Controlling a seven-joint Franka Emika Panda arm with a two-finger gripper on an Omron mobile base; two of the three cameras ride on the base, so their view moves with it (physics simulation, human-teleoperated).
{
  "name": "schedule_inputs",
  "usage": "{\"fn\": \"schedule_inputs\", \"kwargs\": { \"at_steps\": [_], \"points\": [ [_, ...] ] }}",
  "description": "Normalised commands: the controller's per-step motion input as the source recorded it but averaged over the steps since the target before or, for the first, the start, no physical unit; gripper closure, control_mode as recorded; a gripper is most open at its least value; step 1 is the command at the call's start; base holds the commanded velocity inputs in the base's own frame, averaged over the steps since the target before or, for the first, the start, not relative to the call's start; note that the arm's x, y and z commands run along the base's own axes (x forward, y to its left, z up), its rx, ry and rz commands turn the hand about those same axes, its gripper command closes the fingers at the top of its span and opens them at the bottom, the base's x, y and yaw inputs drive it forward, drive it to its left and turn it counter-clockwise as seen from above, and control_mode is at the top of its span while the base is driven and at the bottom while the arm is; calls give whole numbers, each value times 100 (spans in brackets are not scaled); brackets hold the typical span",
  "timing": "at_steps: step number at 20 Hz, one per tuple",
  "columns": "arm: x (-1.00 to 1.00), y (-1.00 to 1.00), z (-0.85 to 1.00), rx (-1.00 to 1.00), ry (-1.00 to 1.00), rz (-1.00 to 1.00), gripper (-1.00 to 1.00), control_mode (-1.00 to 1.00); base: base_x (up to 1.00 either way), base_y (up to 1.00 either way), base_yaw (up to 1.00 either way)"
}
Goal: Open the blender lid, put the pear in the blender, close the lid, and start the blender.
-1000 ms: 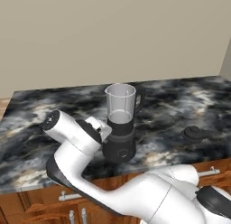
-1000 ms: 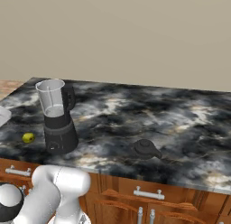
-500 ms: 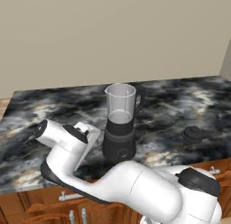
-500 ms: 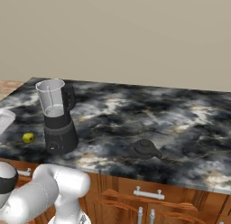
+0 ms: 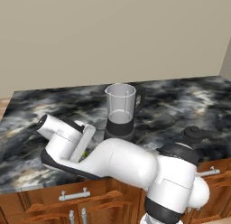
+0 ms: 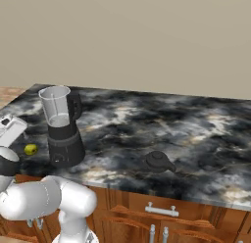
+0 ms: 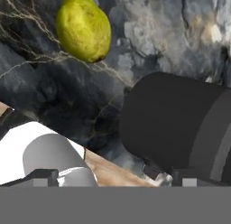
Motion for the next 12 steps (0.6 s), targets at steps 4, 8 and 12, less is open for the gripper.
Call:
{"fn": "schedule_inputs", "kwargs": {
  "at_steps": [4,8,12],
  "points": [
    [34,11,-31,-6,14,7,-100,-100,0,0,0],
    [25,12,-26,-6,11,6,-100,-100,0,0,0],
    [23,13,-23,-3,8,4,-100,-100,0,0,0]
  ]
}}
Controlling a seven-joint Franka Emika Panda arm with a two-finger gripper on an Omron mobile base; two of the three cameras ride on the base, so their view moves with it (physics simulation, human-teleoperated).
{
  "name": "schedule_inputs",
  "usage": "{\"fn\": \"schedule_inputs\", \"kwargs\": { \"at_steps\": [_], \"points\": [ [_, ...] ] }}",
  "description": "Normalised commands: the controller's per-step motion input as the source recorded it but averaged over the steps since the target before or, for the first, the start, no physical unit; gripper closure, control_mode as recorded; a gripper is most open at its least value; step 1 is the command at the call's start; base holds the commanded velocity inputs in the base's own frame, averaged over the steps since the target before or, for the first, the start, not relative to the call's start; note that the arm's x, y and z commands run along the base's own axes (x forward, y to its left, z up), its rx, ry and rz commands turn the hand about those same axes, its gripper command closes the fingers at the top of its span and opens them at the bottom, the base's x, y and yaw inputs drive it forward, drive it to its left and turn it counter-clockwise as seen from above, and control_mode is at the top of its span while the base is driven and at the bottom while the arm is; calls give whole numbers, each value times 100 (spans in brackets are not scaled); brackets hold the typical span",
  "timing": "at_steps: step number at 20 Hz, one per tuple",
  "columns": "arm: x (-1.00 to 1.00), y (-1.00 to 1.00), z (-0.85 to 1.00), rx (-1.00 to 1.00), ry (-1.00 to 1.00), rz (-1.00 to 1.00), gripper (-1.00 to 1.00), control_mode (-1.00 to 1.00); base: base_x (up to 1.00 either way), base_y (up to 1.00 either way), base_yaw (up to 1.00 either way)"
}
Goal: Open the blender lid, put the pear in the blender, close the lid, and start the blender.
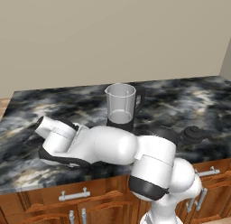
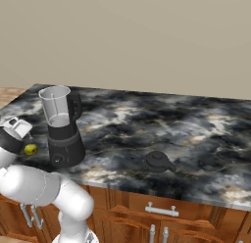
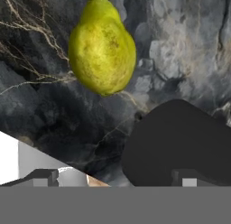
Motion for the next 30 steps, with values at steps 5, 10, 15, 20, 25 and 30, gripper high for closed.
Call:
{"fn": "schedule_inputs", "kwargs": {
  "at_steps": [5,10,15,20,25,30],
  "points": [
    [20,30,-24,-5,6,1,-100,-100,0,0,0],
    [34,20,-25,-2,7,1,-100,-100,0,0,0],
    [29,0,-31,0,2,5,-100,-100,0,0,0],
    [17,0,-31,0,0,7,-100,-100,0,0,0],
    [6,0,-21,0,0,7,-100,-100,0,0,0],
    [-14,-14,-16,3,0,5,-100,-100,0,0,0]
  ]
}}
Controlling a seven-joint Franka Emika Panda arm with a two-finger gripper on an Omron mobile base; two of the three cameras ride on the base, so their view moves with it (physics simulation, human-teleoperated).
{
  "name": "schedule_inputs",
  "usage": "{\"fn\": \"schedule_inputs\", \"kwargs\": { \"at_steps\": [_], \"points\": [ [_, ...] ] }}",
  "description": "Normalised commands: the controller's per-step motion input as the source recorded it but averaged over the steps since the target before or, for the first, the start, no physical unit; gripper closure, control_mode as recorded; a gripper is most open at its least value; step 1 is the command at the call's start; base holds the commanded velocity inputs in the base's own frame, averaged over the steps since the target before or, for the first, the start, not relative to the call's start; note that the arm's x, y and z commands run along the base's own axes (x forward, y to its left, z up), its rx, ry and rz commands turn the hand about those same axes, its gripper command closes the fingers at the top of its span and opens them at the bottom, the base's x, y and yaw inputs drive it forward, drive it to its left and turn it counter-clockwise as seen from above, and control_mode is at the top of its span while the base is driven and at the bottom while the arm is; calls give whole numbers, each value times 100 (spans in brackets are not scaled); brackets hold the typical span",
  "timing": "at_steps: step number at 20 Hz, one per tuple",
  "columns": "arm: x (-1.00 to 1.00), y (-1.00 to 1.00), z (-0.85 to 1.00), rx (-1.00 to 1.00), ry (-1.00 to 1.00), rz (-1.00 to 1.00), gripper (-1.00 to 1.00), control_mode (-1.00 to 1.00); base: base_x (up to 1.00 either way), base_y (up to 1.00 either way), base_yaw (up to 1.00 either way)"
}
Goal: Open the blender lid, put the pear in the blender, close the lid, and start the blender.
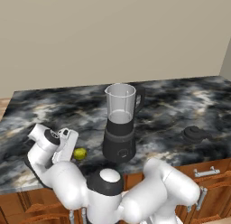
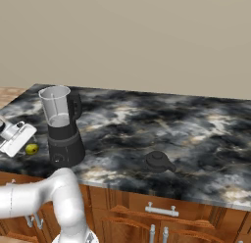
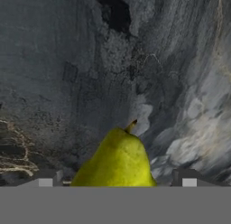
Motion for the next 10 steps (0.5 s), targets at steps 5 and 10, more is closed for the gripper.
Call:
{"fn": "schedule_inputs", "kwargs": {
  "at_steps": [5,10],
  "points": [
    [-7,-30,-9,4,0,2,-100,-100,0,0,0],
    [-1,-21,-18,2,0,1,-100,-100,0,0,0]
  ]
}}
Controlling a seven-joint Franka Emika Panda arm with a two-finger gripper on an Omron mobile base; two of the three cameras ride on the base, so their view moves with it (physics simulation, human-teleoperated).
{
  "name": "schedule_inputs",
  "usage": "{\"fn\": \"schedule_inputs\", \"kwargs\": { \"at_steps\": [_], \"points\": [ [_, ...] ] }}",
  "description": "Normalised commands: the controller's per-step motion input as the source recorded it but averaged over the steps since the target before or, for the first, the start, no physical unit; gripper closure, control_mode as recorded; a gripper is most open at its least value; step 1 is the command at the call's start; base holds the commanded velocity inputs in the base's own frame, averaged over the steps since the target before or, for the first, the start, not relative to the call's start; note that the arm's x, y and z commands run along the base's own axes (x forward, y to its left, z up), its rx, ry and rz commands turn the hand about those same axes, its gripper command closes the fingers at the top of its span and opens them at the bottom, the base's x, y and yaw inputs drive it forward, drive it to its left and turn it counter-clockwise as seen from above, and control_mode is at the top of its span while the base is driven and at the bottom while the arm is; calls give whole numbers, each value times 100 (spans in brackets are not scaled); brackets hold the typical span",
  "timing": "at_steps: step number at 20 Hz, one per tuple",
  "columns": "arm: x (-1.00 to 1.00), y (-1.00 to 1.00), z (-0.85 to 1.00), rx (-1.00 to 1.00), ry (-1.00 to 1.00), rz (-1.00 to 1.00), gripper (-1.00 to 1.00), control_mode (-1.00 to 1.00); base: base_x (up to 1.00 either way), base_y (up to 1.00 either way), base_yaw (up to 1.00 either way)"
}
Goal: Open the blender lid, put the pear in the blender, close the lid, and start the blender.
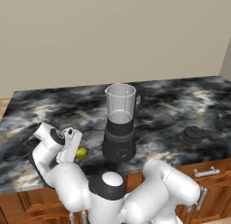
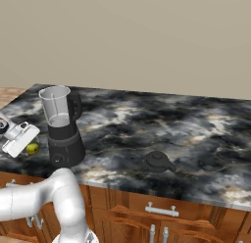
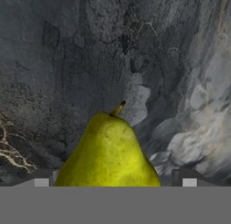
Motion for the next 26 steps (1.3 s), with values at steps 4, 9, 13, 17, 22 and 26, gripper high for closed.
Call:
{"fn": "schedule_inputs", "kwargs": {
  "at_steps": [4,9,13,17,22,26],
  "points": [
    [0,0,-41,0,1,1,100,-100,0,0,0],
    [-5,-9,-14,2,0,1,100,-100,0,0,0],
    [-29,-19,23,3,-17,0,100,-100,0,0,0],
    [-30,-18,83,20,-36,3,100,-100,0,0,0],
    [-35,-18,90,29,-44,9,100,-100,0,0,0],
    [-33,-14,89,31,-46,7,100,-100,0,0,0]
  ]
}}
